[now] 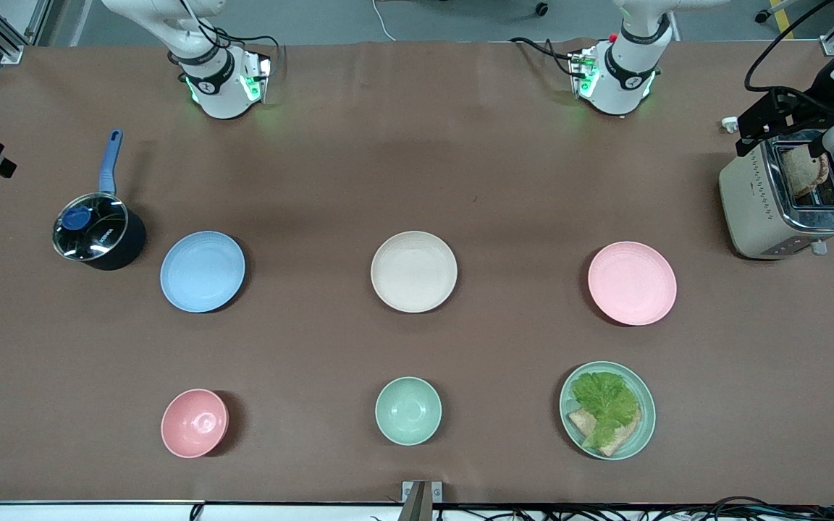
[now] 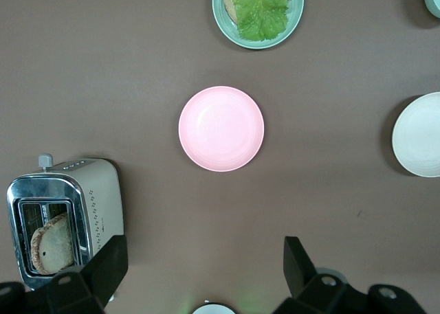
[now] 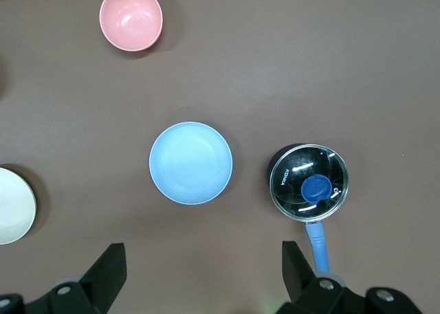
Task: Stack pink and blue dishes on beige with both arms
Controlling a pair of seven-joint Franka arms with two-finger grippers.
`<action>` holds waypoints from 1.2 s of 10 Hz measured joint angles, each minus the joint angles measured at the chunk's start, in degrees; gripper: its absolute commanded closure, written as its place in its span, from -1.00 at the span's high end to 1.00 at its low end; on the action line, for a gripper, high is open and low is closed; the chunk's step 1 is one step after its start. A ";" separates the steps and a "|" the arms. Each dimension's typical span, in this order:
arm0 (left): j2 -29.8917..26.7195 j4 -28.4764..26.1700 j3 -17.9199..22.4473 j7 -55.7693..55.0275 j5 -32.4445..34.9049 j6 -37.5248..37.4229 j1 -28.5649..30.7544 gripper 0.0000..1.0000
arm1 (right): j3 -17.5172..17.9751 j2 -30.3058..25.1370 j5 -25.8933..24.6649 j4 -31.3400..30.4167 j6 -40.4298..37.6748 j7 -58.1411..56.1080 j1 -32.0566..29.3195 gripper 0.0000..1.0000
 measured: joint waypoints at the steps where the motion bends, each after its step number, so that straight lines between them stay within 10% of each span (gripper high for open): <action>1: 0.06 0.00 0.03 0.00 0.03 -0.03 0.03 1.00 | 0.00 0.00 0.00 0.00 0.00 0.01 0.00 1.00; 8: 10.24 -0.30 2.03 9.00 0.86 8.34 4.13 1.00 | 0.08 1.50 0.03 -2.54 0.65 -0.45 0.01 1.00; 12: 19.68 -9.03 2.14 27.02 -5.67 24.48 11.49 1.00 | -0.21 9.04 1.94 -19.03 23.24 -8.12 -0.40 1.00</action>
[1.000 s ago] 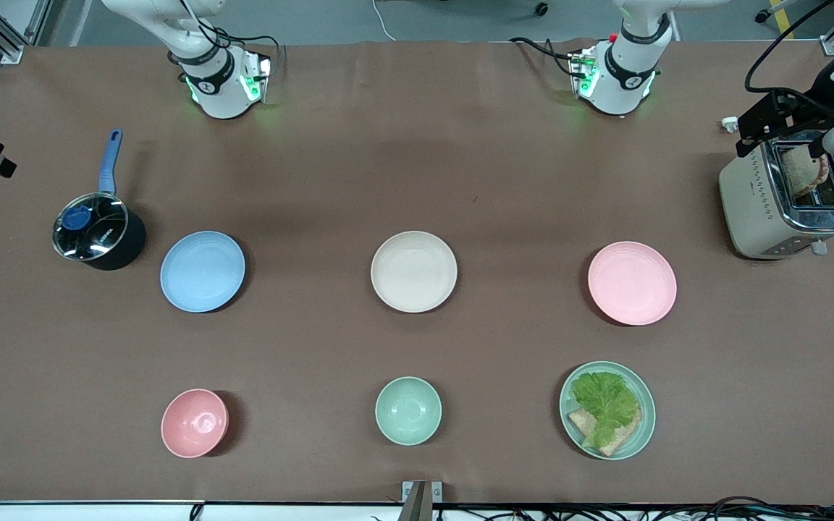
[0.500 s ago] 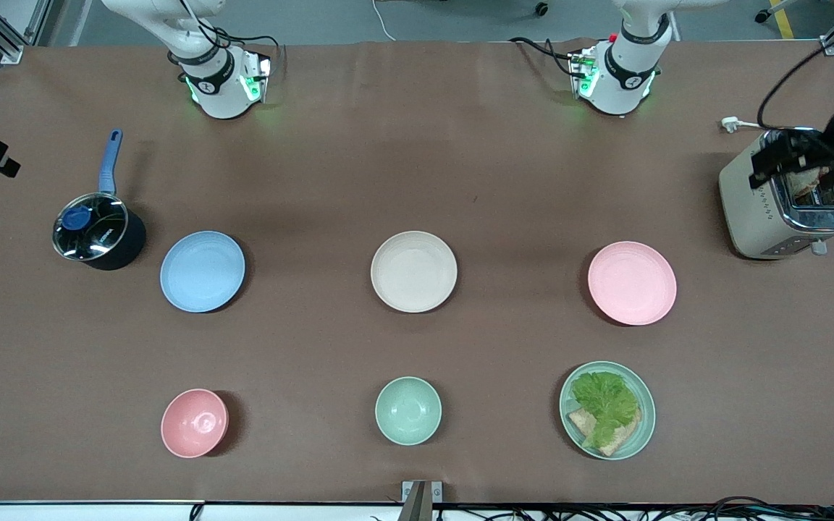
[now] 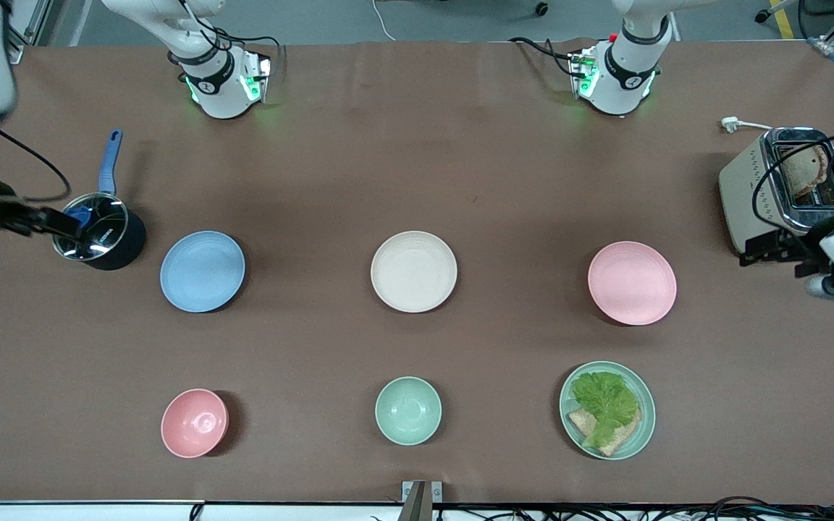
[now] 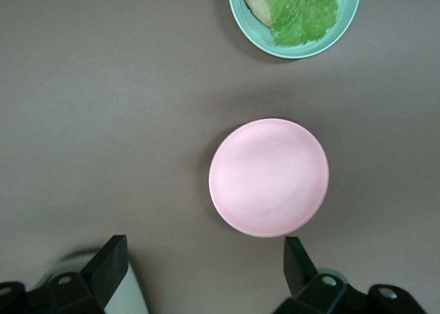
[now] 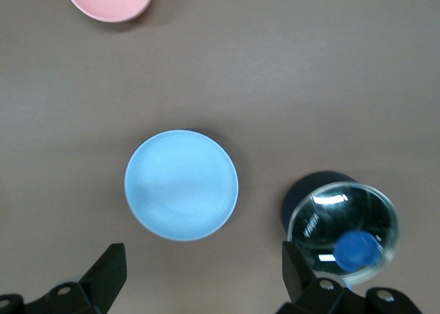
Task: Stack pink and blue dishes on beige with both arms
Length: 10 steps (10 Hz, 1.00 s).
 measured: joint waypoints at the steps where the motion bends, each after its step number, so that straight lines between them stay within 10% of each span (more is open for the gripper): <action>1: 2.59 -1.49 0.01 3.04 -1.08 2.50 0.94 1.00 | -0.07 2.52 1.58 -2.73 3.92 -3.52 -0.73 1.00; 10: 20.38 -3.15 -0.69 20.33 -5.45 11.92 1.90 0.09 | -0.30 20.03 22.03 -12.53 26.13 -35.28 -5.08 0.70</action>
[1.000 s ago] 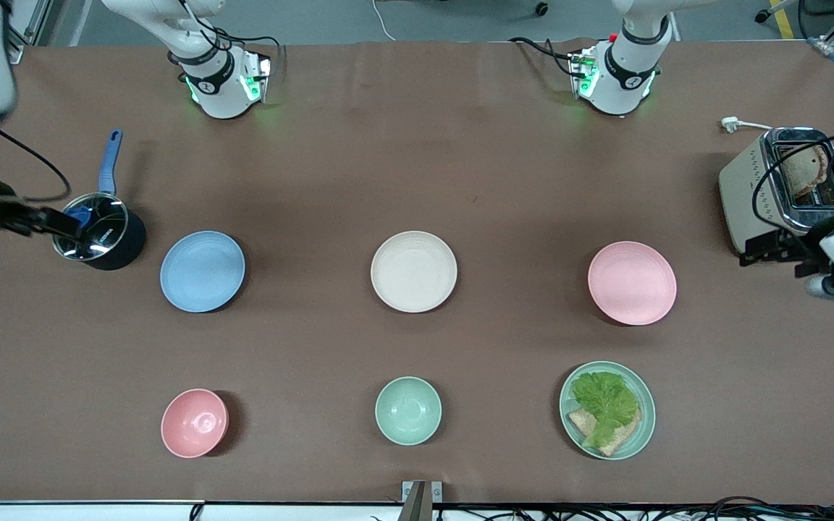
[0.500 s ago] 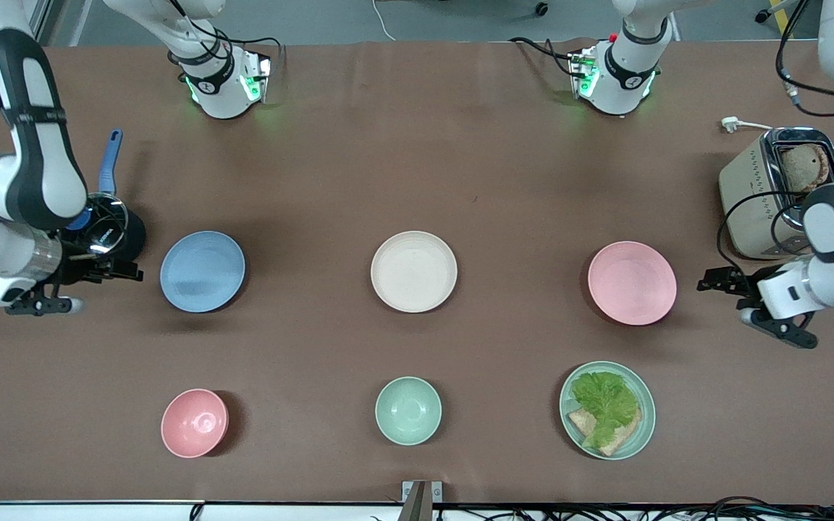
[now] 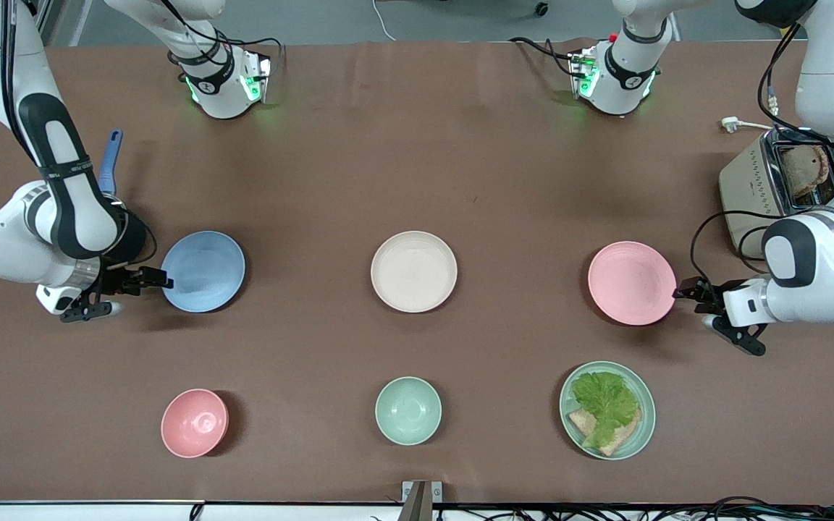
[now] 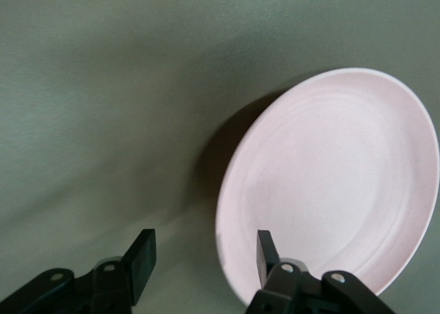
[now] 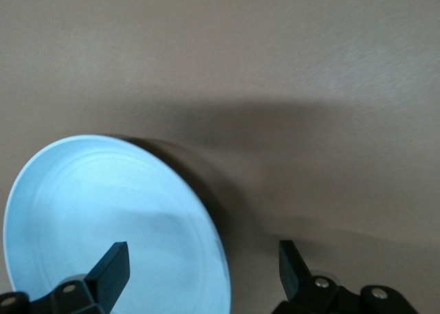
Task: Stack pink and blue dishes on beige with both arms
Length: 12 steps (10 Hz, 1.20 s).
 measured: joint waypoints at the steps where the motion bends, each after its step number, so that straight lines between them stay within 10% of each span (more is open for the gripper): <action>1: 0.74 -0.02 -0.03 0.01 -0.69 0.00 0.00 -0.20 | 0.00 0.07 1.72 -0.87 0.01 -1.82 -0.02 0.54; 4: 1.36 -0.02 -0.04 0.01 -1.06 0.00 0.01 -0.92 | 0.00 0.08 2.40 -2.71 0.04 -2.65 -0.03 0.13; 7: 1.23 0.52 -0.09 0.01 -2.02 0.00 -0.01 -0.99 | -0.01 0.09 2.41 -3.85 0.17 -3.94 -0.05 -0.99; 12: -5.12 3.00 -6.70 -13.40 -2.15 -4.73 -1.04 -0.99 | -0.28 -1.10 3.34 -2.52 -2.34 -2.26 -0.65 -0.99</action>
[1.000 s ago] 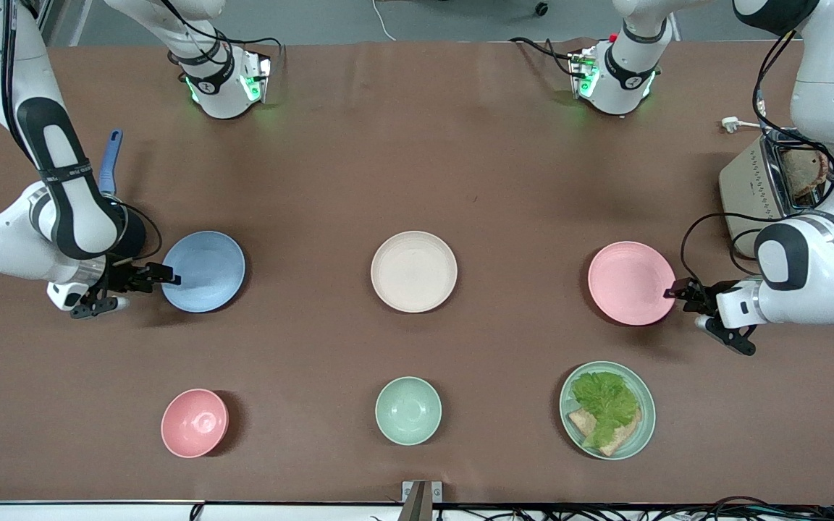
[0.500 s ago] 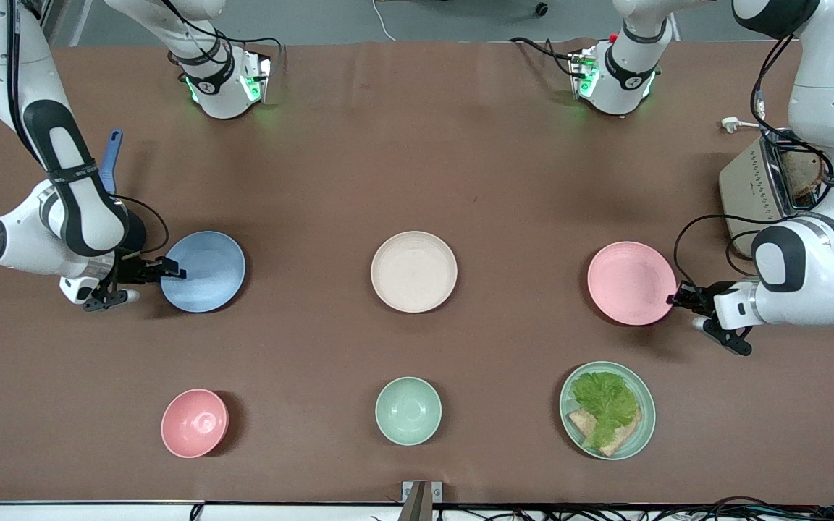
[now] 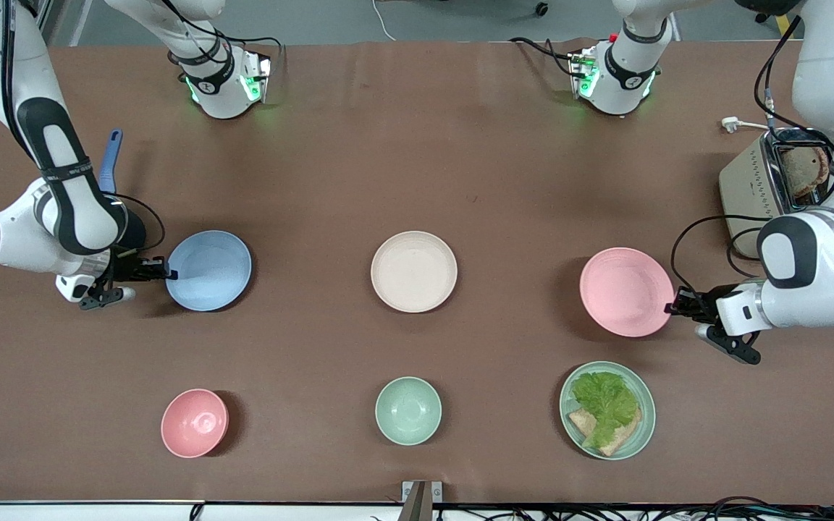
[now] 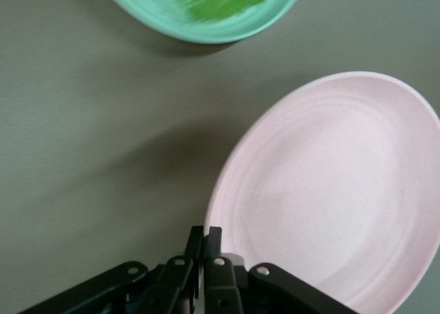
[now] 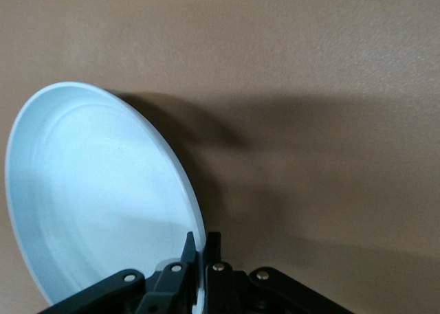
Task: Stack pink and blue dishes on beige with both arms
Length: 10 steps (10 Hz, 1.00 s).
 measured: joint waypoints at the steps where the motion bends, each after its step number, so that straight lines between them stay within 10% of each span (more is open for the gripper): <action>1: -1.01 0.20 -2.62 -6.51 0.04 -0.62 -0.88 -0.99 | -0.13 -0.34 -0.01 2.36 -3.29 2.78 0.01 -0.99; 5: -1.14 1.34 -5.65 -33.66 7.70 1.59 -14.34 -0.99 | -1.65 -1.97 -2.89 18.60 -25.43 21.25 1.51 -0.99; 10: 2.35 0.47 -5.60 -57.03 13.77 10.70 -26.35 -1.00 | 8.07 -2.30 -3.80 20.58 -24.03 45.14 6.81 -0.99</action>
